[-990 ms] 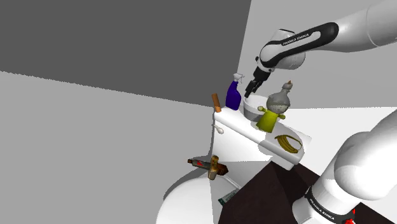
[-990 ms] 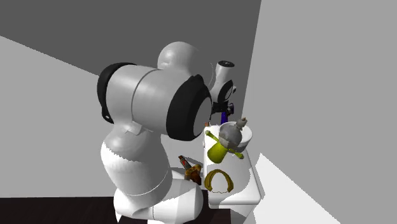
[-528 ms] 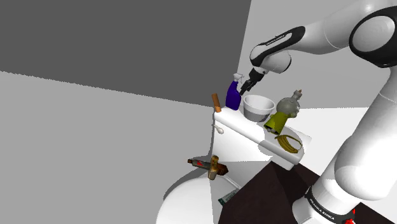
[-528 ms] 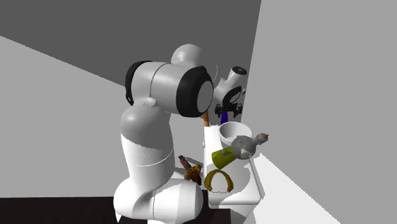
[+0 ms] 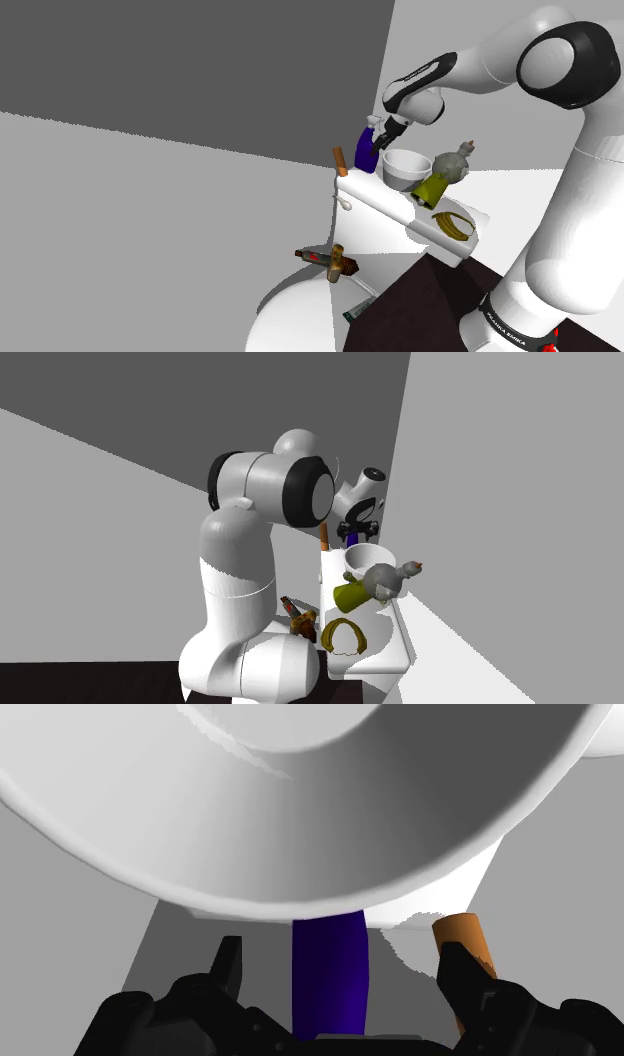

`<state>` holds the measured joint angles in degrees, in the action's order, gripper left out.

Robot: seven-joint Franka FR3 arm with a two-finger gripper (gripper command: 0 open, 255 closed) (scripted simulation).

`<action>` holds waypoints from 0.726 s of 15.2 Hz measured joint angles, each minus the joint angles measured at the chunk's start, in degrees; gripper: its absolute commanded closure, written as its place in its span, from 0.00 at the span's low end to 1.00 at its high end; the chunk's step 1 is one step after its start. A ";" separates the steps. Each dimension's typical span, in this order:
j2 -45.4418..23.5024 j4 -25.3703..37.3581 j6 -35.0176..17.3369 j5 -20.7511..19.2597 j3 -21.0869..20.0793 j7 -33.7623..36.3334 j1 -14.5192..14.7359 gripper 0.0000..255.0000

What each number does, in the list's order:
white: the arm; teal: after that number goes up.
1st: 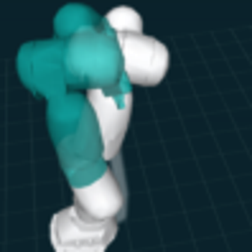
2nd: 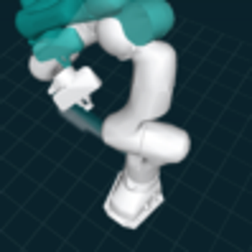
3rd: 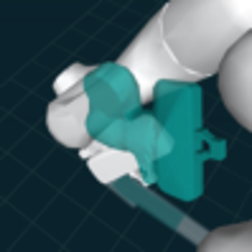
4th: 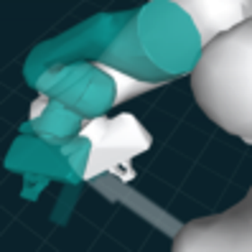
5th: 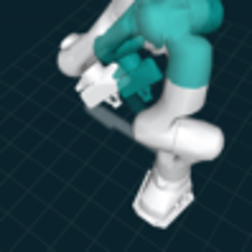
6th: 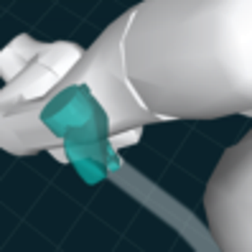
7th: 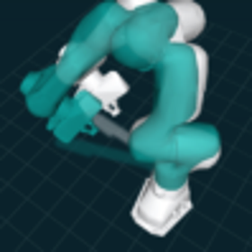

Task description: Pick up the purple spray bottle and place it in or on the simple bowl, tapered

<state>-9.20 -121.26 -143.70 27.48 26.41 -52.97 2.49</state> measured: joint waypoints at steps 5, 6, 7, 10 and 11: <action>-0.66 0.26 -0.26 0.65 -0.15 -0.49 -0.16 0.00; -0.67 0.27 -0.27 0.66 -0.16 -0.50 -0.16 0.00; -0.67 0.27 -0.27 0.66 -0.16 -0.50 -0.16 1.00; -0.67 0.27 -0.27 0.66 -0.16 -0.50 -0.16 1.00; -0.67 0.27 -0.27 0.66 -0.16 -0.50 -0.16 1.00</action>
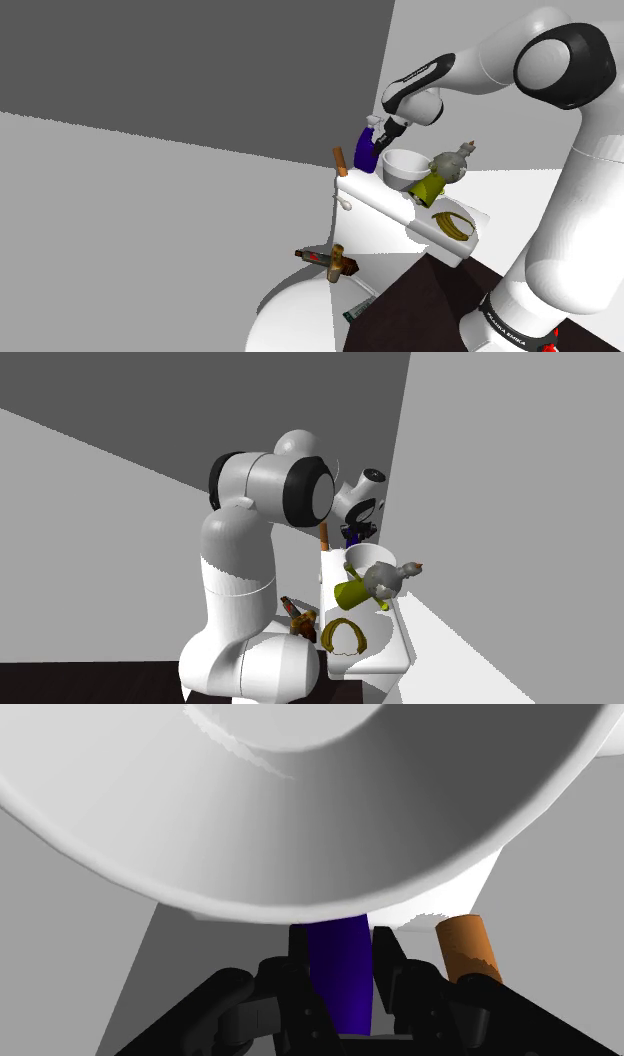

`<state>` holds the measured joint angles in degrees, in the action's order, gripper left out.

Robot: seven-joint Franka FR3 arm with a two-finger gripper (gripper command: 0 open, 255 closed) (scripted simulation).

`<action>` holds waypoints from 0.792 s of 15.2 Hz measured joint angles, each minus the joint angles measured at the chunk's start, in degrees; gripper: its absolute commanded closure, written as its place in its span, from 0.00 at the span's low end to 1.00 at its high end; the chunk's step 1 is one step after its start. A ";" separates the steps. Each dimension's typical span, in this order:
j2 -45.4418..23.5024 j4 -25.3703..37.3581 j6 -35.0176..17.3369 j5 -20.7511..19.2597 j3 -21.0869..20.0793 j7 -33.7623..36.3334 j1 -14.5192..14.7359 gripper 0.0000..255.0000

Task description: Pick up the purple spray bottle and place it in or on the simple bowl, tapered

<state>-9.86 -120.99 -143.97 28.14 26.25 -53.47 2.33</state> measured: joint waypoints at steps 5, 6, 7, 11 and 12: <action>-0.01 0.01 0.00 0.01 0.00 0.00 0.00 1.00; 0.00 0.01 -0.01 0.00 0.00 0.00 0.00 1.00; 0.24 0.05 0.23 -0.32 0.08 0.29 0.07 1.00; 2.08 0.71 2.24 -2.67 0.69 2.25 0.43 1.00; 2.64 0.85 2.81 -3.33 0.85 2.75 0.50 1.00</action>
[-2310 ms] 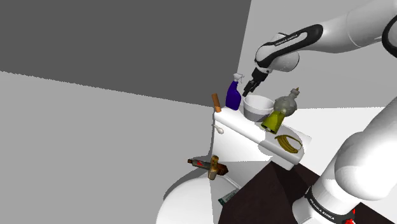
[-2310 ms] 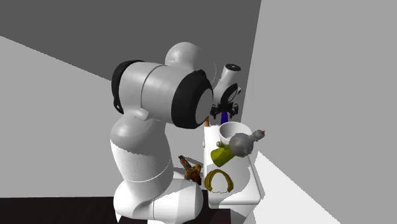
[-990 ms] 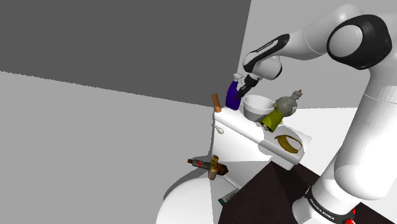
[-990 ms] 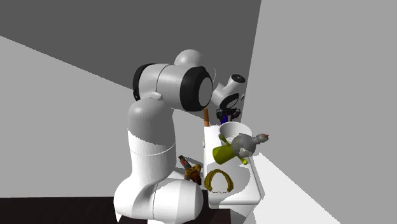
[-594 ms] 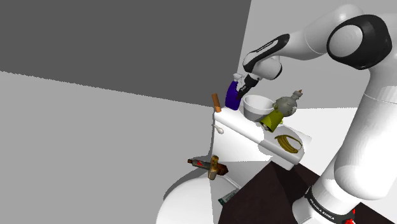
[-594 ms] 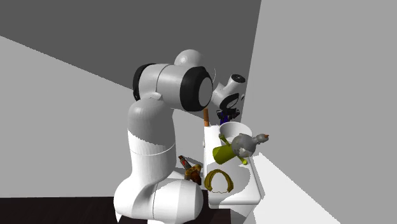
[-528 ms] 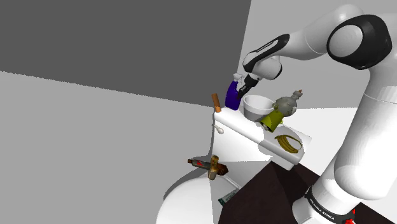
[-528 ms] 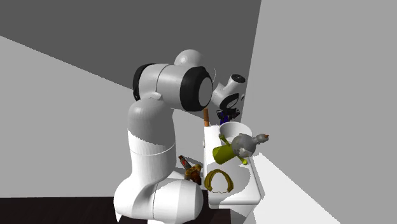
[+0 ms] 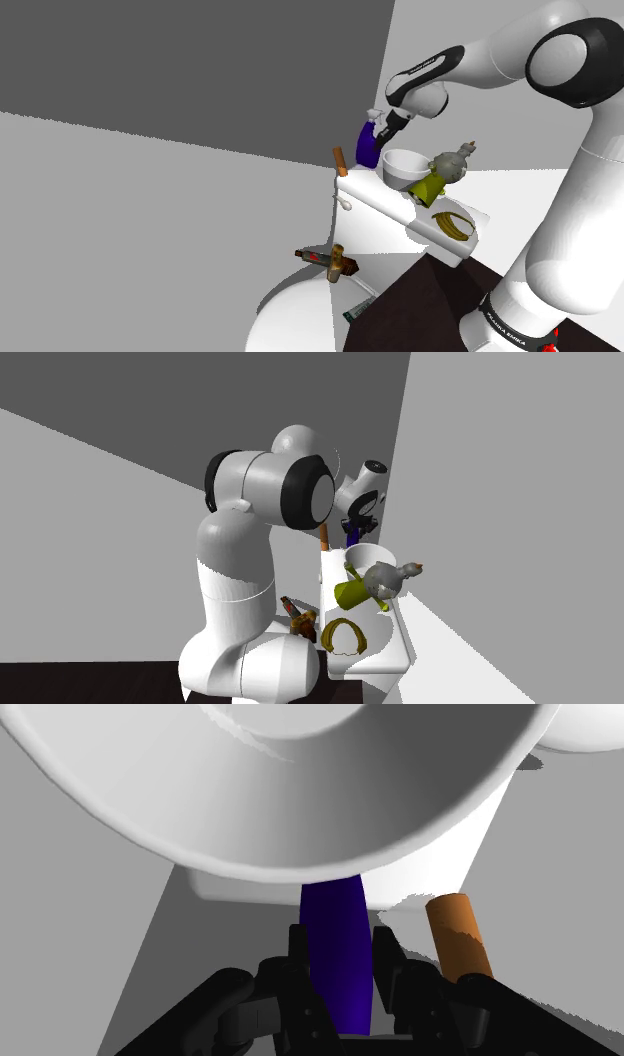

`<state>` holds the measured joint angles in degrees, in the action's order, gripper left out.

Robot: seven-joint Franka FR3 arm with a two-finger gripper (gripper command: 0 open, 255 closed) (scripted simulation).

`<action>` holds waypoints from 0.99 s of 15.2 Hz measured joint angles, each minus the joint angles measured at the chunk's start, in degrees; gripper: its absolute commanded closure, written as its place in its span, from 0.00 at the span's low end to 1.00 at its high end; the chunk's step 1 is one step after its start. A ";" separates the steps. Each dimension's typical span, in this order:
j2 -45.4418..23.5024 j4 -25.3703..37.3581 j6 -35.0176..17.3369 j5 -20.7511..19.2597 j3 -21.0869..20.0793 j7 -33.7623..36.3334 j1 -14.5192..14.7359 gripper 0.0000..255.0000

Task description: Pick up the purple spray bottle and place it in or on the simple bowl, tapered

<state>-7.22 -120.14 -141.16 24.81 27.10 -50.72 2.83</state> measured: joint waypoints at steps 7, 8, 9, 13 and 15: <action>2.32 2.62 4.16 -3.50 0.53 3.37 0.43 1.00; 2.80 3.04 4.93 -4.11 0.62 3.89 0.47 1.00; 3.16 3.40 5.51 -4.60 0.63 4.43 0.56 1.00; 4.28 5.08 8.02 -6.07 0.84 5.73 0.56 1.00; 4.92 6.15 9.53 -6.91 0.90 6.55 0.59 1.00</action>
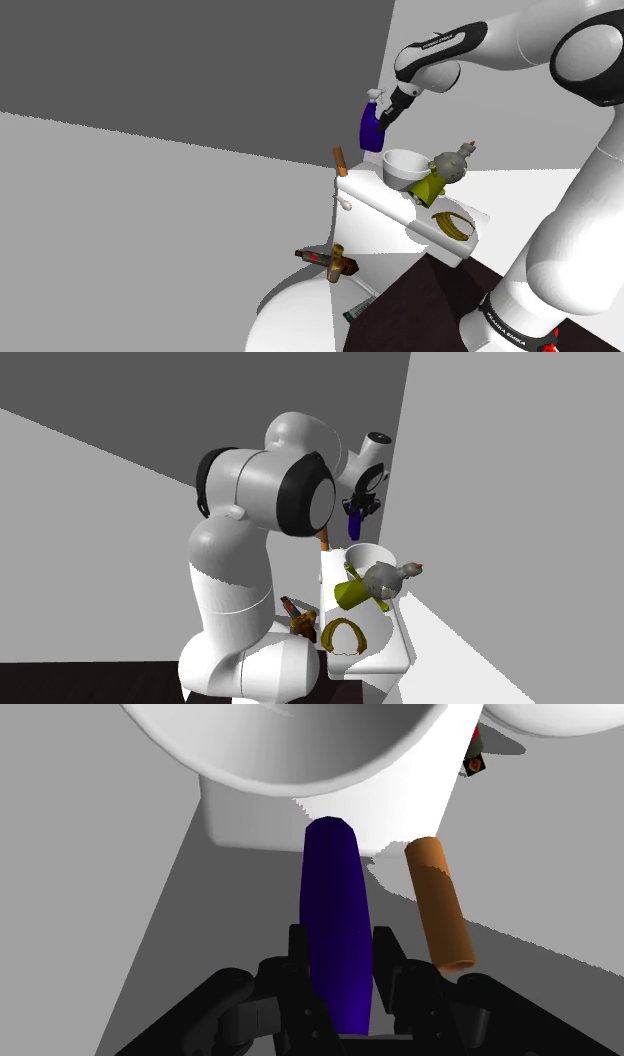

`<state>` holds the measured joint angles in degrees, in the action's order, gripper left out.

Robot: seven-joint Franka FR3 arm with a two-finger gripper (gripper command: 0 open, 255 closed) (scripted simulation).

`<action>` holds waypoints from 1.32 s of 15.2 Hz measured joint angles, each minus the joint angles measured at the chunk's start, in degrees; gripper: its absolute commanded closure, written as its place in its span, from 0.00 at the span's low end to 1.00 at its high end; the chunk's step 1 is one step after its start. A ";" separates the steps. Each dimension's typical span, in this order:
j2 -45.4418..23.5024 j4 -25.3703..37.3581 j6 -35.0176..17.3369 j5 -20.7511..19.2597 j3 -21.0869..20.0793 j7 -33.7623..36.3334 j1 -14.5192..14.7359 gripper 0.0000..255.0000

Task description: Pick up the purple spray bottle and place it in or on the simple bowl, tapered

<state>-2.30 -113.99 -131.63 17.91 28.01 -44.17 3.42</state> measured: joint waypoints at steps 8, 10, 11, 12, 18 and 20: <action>1.50 4.31 5.36 -2.15 0.12 2.29 0.00 1.00; 1.90 5.19 6.53 -2.61 0.12 2.78 0.02 1.00; 1.92 6.19 7.51 -2.79 0.14 3.07 0.00 1.00; 2.21 6.79 8.31 -3.12 0.11 3.46 0.04 1.00; 9.34 0.68 8.75 -6.47 1.11 2.40 -1.31 1.00; 13.23 -3.26 8.38 -8.28 1.49 1.77 -2.30 1.00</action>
<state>10.93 -117.25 -123.25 9.62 29.49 -42.39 1.12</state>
